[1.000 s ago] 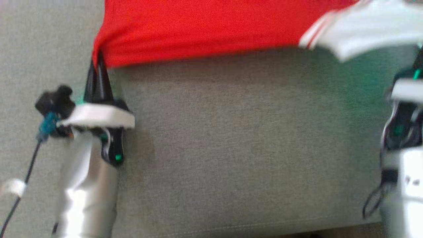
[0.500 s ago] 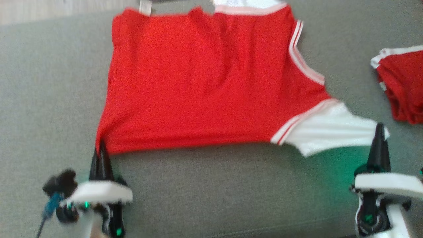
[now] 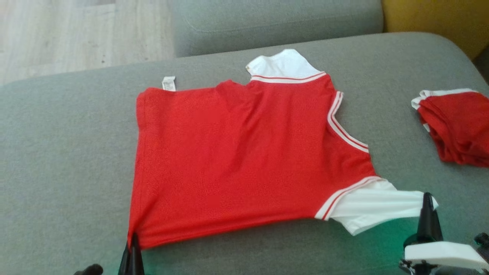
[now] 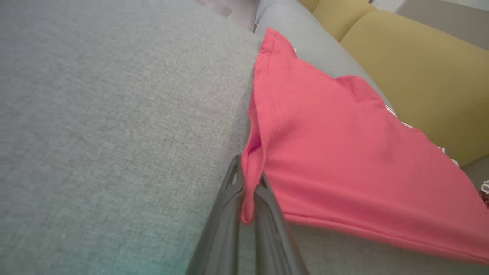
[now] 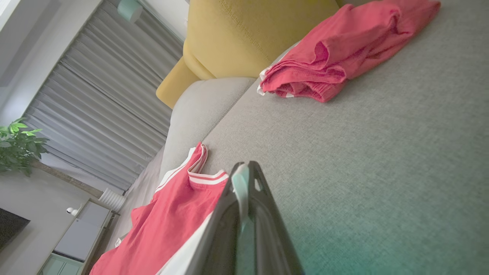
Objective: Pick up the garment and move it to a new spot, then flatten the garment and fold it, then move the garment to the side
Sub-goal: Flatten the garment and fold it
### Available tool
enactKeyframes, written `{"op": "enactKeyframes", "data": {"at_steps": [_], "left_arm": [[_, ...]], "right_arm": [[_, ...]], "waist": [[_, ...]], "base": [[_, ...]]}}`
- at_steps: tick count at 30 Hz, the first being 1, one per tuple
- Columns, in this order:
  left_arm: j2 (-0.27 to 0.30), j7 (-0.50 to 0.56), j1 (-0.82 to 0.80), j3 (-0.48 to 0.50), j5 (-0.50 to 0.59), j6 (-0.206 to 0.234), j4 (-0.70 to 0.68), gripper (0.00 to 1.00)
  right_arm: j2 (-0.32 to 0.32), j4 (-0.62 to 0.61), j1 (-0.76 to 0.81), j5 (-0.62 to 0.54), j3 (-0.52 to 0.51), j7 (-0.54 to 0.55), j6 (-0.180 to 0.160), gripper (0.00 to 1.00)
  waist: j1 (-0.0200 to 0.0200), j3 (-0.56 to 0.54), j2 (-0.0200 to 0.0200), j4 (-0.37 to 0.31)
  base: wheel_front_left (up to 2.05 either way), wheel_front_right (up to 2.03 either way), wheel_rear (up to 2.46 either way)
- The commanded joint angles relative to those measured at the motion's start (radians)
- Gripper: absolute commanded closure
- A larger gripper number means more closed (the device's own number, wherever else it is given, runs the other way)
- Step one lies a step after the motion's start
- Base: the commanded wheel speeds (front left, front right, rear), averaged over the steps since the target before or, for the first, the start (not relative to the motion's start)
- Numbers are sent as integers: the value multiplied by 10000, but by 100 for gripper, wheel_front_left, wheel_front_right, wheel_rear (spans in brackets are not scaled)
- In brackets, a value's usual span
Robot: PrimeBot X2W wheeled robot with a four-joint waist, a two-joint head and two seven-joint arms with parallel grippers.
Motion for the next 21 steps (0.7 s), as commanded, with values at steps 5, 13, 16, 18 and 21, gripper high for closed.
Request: {"op": "enactKeyframes", "data": {"at_steps": [5, 13, 16, 18, 21], "left_arm": [[239, -68, -392, -58, -265, 26, -686, 100], [239, -68, -1791, -688, -586, 39, -831, 100], [239, -68, -2291, -935, -696, 38, -703, 100], [239, -68, -2584, -1036, -786, 67, -616, 100], [239, -68, -2995, -1126, -961, 143, -501, 100]], "right_arm": [[-195, -656, -424, 193, 152, -66, 35, 100], [-110, -291, -2211, 100, 361, -66, 35, 100], [-80, 94, -2920, 16, 460, -66, 35, 100], [-64, 396, -3346, -75, 566, -66, 35, 100], [-44, 897, -3976, -253, 659, -66, 35, 100]], "waist": [[3, 83, -1, 271], [3, 896, -1, 403], [3, 1204, -1, 428], [3, 1380, -1, 435], [3, 1640, -1, 439]], "base": [[0, 0, 0], [0, 0, 0], [0, 0, 0], [0, 0, 0], [0, 0, 0]]}}
